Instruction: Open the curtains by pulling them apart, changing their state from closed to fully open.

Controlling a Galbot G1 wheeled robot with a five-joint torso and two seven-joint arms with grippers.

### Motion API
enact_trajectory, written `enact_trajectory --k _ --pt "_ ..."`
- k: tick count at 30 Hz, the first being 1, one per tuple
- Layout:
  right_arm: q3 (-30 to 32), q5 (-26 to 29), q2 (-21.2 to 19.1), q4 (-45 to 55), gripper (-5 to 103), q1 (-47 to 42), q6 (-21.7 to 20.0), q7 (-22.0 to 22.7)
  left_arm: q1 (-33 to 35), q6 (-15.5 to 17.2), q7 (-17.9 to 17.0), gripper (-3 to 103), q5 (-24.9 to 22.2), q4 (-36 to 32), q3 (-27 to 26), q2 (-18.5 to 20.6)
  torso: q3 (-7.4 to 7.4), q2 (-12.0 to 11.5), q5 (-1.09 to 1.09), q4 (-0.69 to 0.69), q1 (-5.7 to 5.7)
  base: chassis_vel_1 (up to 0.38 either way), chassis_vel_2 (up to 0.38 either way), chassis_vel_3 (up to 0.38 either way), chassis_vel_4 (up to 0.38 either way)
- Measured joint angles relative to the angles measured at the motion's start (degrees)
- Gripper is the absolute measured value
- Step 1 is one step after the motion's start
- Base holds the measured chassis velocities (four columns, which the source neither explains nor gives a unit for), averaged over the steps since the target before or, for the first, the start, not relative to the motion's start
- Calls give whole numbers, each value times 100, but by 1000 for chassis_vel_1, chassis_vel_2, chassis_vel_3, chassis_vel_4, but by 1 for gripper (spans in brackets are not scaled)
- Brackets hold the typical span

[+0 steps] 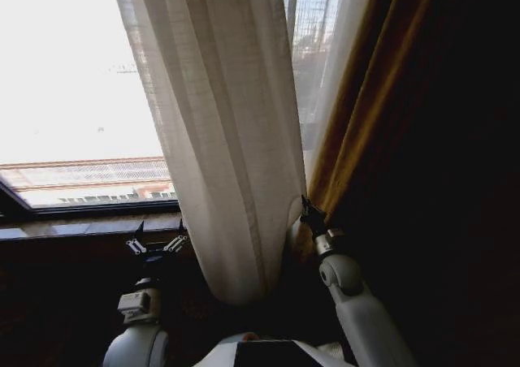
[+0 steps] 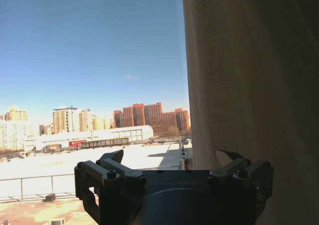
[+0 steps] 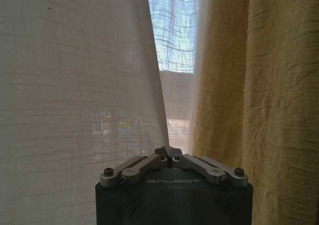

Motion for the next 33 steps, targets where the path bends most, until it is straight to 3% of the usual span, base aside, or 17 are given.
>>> enact_trajectory --k 6,15,21,29,32,33 --pt "514 173 -340 -523 0 317 33 139 57 -114 -7 100 -17 -4 -40 -8 0 0 5 -1 0 49 19 -48 -34" --pt "1007 196 -431 -1171 0 642 44 413 117 -192 -9 100 -36 -4 -95 -76 1 0 6 -1 0 0 0 0 0" --pt "1139 190 -478 -1373 0 753 44 521 125 -212 -10 100 -51 4 -120 -81 0 0 7 -1 0 0 0 0 0" --pt "1225 28 -501 -1707 0 917 110 985 92 -217 -10 100 -54 48 -97 -95 1 0 7 -1 0 0 0 0 0" --pt "1152 -3 -467 -1595 -2 812 145 926 83 -217 -10 100 -54 64 -97 -95 1 0 7 -2 0 0 0 0 0" --pt "1100 -7 -432 -1436 3 682 147 744 79 -218 -9 100 -54 74 -96 -94 1 -1 8 -2 0 0 0 0 0"
